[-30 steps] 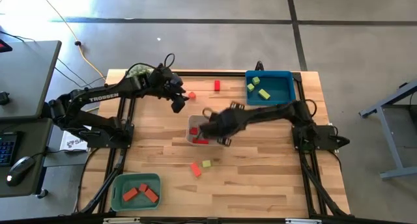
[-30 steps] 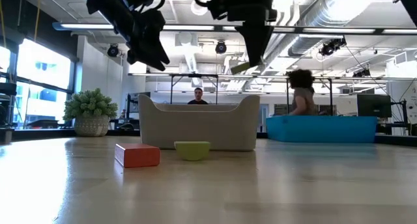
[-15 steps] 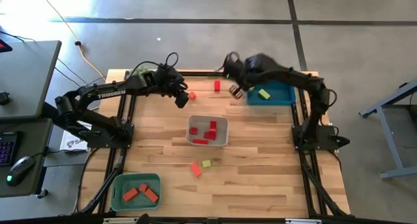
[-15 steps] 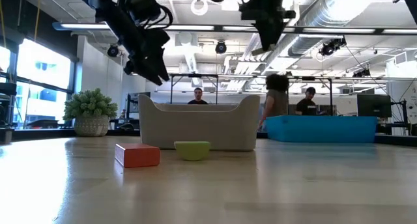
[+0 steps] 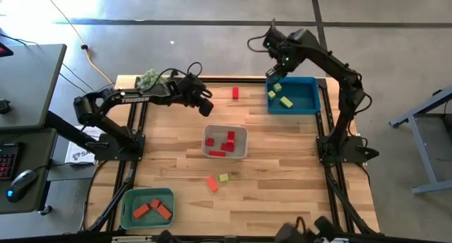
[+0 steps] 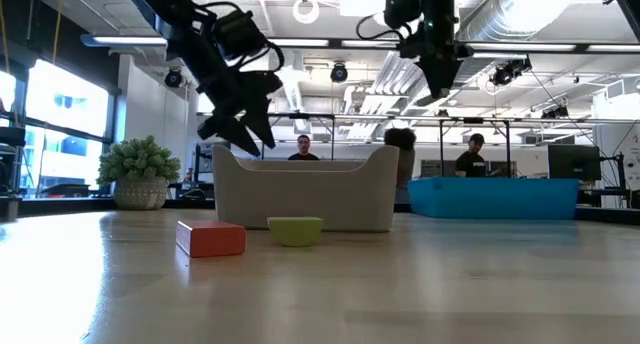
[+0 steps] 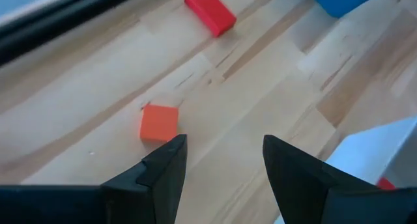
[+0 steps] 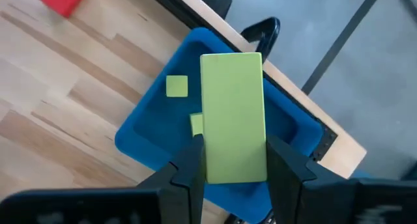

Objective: Sort & place blocks by color
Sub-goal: Put the green wooden block into the blue bin

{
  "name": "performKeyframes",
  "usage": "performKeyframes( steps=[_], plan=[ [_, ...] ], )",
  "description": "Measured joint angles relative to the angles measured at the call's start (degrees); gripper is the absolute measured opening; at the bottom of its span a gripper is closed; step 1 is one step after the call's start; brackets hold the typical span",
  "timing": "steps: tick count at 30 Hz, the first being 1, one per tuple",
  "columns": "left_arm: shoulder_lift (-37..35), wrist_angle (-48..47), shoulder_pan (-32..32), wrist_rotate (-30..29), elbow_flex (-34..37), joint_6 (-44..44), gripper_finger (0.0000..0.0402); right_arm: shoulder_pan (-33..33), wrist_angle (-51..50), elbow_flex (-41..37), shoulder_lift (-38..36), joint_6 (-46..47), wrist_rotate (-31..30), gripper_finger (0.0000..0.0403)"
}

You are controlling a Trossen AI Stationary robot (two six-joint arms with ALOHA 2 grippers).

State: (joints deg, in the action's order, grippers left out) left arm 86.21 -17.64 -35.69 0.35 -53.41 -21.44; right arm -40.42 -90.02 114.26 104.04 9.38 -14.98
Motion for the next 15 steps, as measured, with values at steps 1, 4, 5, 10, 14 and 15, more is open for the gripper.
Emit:
performKeyframes(
  steps=[1, 4, 5, 10, 14, 15],
  plan=[
    [0.8, 0.2, 0.1, 0.0, -0.1, -0.4, 0.0191, -1.2, 0.0, 0.0, 0.0, -0.6, 1.1, 0.0099],
    [3.7, -1.0, 0.2, -0.1, -2.0, -0.9, 0.0191, -4.4, 0.0, 0.0, 0.0, -3.6, 3.1, 0.0099],
    [4.7, -1.5, 0.2, -0.1, -3.2, -0.9, 0.0191, -5.3, 0.1, 0.0, 0.0, -4.5, 3.1, 0.0099],
    [10.3, -9.6, 0.2, -1.7, -10.5, -0.9, 0.0191, -8.8, 0.4, 0.0, 0.0, -7.4, 3.3, 0.0099],
    [14.6, -15.8, -0.6, -2.6, -16.3, 0.0, 0.0191, -10.5, 0.5, 0.0, 0.0, -8.9, 4.5, 0.0101],
    [15.7, -16.6, -0.8, -2.7, -17.6, 0.3, 0.0191, -10.8, 0.5, 0.0, 0.0, -9.5, 4.7, 0.0101]
  ],
)
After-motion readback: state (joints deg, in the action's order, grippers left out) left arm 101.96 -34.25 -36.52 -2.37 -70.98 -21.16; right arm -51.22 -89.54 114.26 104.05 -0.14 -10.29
